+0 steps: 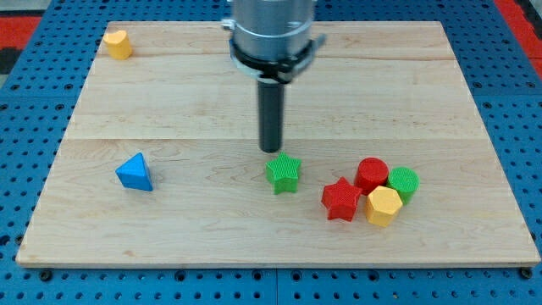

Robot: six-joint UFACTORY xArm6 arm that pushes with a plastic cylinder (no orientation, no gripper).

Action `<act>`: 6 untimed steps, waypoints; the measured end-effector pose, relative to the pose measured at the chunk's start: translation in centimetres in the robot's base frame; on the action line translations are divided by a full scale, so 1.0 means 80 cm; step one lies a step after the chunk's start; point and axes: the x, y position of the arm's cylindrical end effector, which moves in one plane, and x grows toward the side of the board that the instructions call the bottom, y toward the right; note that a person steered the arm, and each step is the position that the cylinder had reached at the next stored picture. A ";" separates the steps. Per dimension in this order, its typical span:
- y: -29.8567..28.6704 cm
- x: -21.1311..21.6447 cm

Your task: Push the green star into the group of the blocks

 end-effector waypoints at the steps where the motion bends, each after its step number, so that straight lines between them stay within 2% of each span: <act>1: -0.037 0.040; 2: 0.042 0.071; 3: 0.136 0.069; 4: 0.112 0.068; 5: 0.045 0.076; 6: 0.062 0.152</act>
